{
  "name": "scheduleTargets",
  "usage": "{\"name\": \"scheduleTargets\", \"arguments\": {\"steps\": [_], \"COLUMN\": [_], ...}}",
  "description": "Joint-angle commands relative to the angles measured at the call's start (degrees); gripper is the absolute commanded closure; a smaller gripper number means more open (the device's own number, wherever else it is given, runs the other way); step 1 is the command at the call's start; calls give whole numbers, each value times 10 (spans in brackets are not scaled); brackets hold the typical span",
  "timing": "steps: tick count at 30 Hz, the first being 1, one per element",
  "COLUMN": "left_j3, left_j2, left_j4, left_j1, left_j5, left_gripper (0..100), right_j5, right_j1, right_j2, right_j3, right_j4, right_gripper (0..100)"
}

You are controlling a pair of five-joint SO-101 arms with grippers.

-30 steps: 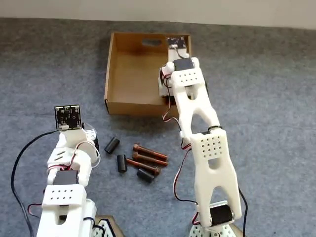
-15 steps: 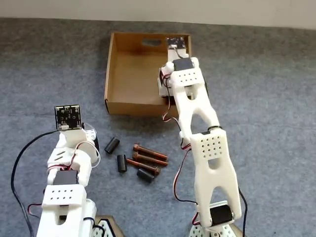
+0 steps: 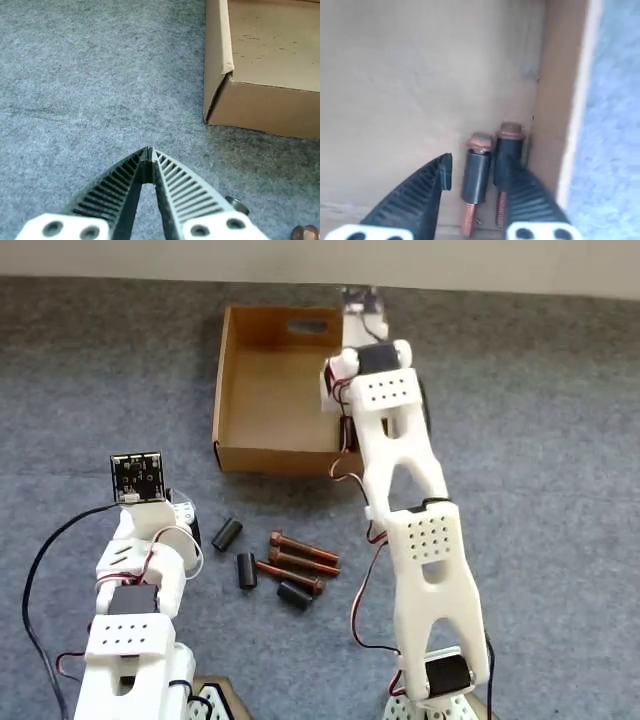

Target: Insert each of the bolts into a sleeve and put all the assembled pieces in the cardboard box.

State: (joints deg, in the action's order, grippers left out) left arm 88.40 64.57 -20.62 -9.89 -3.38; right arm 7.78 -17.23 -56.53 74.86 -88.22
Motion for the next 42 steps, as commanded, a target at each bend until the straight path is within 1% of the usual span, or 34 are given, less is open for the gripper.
{"name": "scheduleTargets", "arguments": {"steps": [1, 2, 5, 8, 13, 17, 19, 22, 25, 27, 30, 34, 36, 40, 42], "left_j3": [-4, -4, -4, -4, -5, -10, -10, -10, -11, -12, -16, -16, -16, -18, -22], "left_j2": [0, 0, 0, 0, 0, 0, 0, 0, 0, 0, 0, 0, 0, 0, 0], "left_j4": [10, 10, 10, 10, 10, 11, 11, 11, 11, 12, 12, 12, 12, 12, 12], "left_j1": [-1, -1, -1, -1, -7, -50, -60, -59, -62, -64, -65, -65, -66, -103, -117], "left_j5": [5, 5, 5, 5, 5, 2, 2, 2, 2, 2, 2, 2, 2, 0, -20], "left_gripper": [976, 976, 976, 976, 977, 979, 979, 979, 979, 979, 979, 979, 979, 979, 979], "right_j5": [2, 2, 2, 2, 2, 2, 2, 2, 3, 4, -4, -104, -124, -151, -160], "right_j1": [5, 5, 6, 9, 12, 11, 9, 7, 7, 6, -15, -72, -94, -120, -137], "right_j2": [16, 15, 12, 15, 17, 26, 52, 122, 226, 314, 446, 582, 641, 763, 824], "right_j3": [124, 154, 223, 252, 256, 255, 247, 196, 77, -45, -249, -494, -612, -865, -982], "right_j4": [-46, -63, -92, -110, -128, -130, -131, -131, -131, -131, -127, -102, -63, 65, 132], "right_gripper": [994, 975, 978, 976, 975, 975, 975, 975, 975, 975, 975, 980, 980, 980, 980]}}
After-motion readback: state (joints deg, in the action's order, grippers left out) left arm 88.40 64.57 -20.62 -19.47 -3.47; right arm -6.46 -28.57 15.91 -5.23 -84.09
